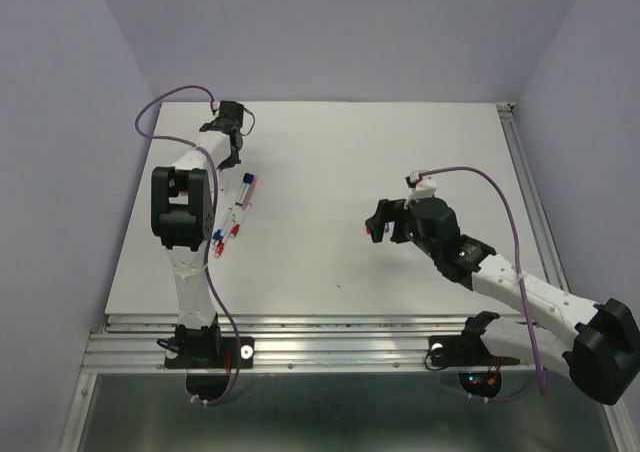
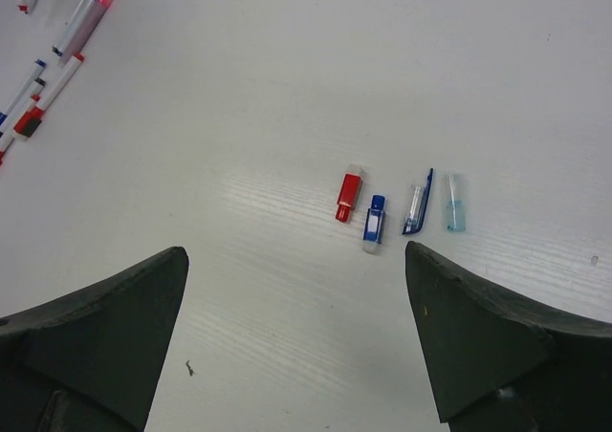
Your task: Open the pen caps
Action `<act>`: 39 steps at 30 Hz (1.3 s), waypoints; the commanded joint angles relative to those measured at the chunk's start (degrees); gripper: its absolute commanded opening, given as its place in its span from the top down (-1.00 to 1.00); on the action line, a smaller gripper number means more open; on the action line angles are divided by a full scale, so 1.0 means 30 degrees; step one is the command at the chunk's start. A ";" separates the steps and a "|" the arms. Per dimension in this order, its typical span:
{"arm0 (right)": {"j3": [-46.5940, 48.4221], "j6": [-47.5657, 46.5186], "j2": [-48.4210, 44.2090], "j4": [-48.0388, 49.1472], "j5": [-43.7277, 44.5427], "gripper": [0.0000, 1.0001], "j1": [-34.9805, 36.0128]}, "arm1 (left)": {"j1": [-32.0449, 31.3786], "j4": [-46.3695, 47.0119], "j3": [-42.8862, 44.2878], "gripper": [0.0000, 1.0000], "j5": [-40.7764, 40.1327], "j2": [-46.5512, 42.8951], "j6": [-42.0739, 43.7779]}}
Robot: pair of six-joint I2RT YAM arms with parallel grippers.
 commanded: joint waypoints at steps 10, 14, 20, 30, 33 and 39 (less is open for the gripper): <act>-0.0712 -0.0330 -0.0580 0.0620 0.1064 -1.00 -0.0119 | 0.0673 0.0135 0.1389 0.56 0.0294 0.1272 0.2028; -0.0653 -0.0359 -0.0405 0.0620 0.1123 -1.00 -0.0119 | 0.0761 -0.0480 0.2120 0.23 0.0117 0.1624 0.1943; -0.0653 -0.0418 -0.0462 0.0737 0.0829 -1.00 -0.0119 | 0.0790 -0.0656 0.2064 -0.33 0.1198 0.0894 0.1738; -0.0770 -0.0330 -0.0814 0.0824 0.0538 -1.00 -0.0119 | 0.0557 0.1622 -0.2382 -0.98 0.5359 -0.5394 -0.1539; -0.0887 -0.0242 -0.0844 0.0913 0.0333 -1.00 -0.0119 | -0.0145 0.2563 -0.5488 -0.98 0.5305 -0.7623 -0.3467; -0.0975 -0.0067 -0.0873 0.0972 -0.0165 -1.00 -0.0118 | -0.2630 0.2888 -0.9794 -0.98 0.4367 -0.9740 -0.5936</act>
